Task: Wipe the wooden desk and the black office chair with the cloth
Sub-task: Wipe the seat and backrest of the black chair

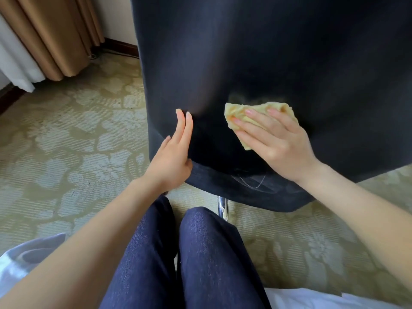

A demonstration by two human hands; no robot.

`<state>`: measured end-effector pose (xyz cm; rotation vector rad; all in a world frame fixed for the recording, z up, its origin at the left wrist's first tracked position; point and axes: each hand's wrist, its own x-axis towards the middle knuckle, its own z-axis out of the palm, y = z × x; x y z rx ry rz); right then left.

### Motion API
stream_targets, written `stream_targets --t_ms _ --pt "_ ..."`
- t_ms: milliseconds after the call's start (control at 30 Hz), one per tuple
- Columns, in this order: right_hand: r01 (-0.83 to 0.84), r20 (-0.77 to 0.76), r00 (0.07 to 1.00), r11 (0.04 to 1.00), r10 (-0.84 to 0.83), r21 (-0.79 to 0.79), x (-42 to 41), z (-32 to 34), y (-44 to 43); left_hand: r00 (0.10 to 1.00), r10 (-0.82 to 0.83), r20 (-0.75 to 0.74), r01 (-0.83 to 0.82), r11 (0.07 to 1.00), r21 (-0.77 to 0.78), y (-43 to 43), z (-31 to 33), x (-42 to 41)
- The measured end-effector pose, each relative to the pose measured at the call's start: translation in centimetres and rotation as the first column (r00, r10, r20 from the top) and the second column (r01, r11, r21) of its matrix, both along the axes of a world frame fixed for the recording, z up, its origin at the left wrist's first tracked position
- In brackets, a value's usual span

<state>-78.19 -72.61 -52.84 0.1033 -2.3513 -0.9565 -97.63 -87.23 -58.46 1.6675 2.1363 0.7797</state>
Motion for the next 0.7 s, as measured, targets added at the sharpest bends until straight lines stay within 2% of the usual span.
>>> stream_targets --t_ms 200,367,433,500,600,700 --pt "0.003 -0.122 0.992 0.994 -0.016 -0.111 -4.8 -1.3 -1.7 0.999 0.050 -0.009 -0.050 0.999 -0.005 0.7 0.3 -0.7" --pt "0.023 -0.095 0.994 0.966 -0.049 -0.256 -6.9 -4.9 -2.2 0.996 0.086 -0.029 -0.087 0.995 -0.047 1.6 0.7 -1.8" --pt "0.082 -0.002 0.996 0.929 -0.088 -0.361 -6.8 -7.2 -2.5 0.992 0.119 -0.044 -0.121 0.992 -0.042 1.8 0.9 -1.9" --pt "0.188 0.182 0.976 0.896 -0.123 -0.403 -5.5 -9.5 -2.7 0.988 0.137 -0.065 -0.138 0.990 -0.010 1.7 0.8 -1.6" --pt "0.278 0.466 0.874 0.928 -0.138 -0.248 -2.4 -11.9 -2.7 0.992 0.080 -0.102 -0.072 0.994 0.078 1.0 0.4 -0.2" --pt "0.297 0.592 0.797 0.931 -0.119 -0.212 0.4 -12.9 -2.5 0.994 -0.021 -0.106 0.030 0.995 0.092 0.6 -0.1 1.7"
